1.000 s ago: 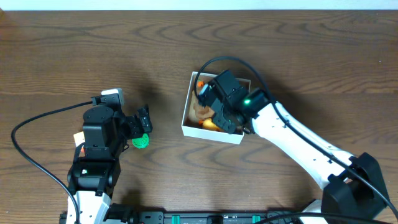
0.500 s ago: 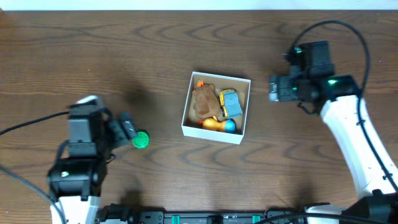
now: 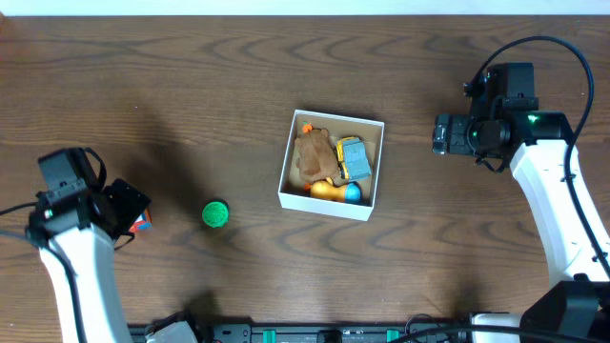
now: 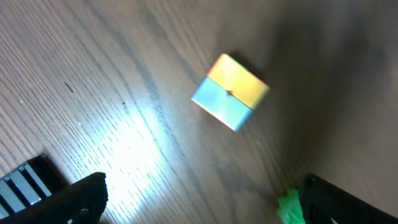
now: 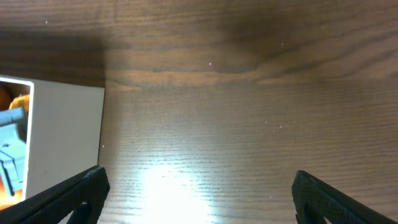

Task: Pack container
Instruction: 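Reach the left gripper to the colored cube and grasp it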

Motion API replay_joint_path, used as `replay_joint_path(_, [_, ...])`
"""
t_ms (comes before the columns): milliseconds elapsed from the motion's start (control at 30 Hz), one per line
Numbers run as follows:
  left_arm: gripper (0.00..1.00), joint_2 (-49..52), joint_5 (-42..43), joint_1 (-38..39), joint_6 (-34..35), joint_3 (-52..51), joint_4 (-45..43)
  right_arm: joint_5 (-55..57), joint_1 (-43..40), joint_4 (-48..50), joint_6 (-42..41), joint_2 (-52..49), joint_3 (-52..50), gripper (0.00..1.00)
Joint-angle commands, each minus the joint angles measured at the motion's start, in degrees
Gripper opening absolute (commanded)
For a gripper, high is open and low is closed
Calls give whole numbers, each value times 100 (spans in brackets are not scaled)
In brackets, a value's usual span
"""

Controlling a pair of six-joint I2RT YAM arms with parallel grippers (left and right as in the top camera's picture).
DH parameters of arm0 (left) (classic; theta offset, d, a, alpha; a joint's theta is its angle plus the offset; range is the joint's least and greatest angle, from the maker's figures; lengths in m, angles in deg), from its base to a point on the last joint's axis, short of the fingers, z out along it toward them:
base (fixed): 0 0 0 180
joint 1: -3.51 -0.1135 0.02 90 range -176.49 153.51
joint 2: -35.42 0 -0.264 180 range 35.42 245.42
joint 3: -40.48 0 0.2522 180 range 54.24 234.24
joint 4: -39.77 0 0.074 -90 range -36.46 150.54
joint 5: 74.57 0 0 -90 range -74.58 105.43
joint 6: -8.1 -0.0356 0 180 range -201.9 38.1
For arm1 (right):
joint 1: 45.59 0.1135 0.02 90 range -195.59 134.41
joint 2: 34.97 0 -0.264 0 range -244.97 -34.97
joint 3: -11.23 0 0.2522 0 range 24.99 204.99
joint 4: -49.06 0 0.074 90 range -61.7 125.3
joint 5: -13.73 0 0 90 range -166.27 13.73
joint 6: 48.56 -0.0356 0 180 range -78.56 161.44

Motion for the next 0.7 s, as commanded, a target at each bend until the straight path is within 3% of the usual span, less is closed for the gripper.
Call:
replay_joint_path(0, [98, 586, -61, -162, -391, 37, -251, -101, -9, -122, 48, -22, 31, 96])
replay_joint_path(200, [98, 1300, -46, -164, -1602, 37, -835, -101, -11, -365, 48, -22, 31, 97])
replay_joint_path(433, [98, 1974, 0, -164, -1871, 37, -1375, -101, -9, -431, 48, -22, 31, 99])
replay_joint_path(667, [98, 2299, 562, -164, -2190, 37, -1878, -98, -11, -487, 48, -22, 31, 99])
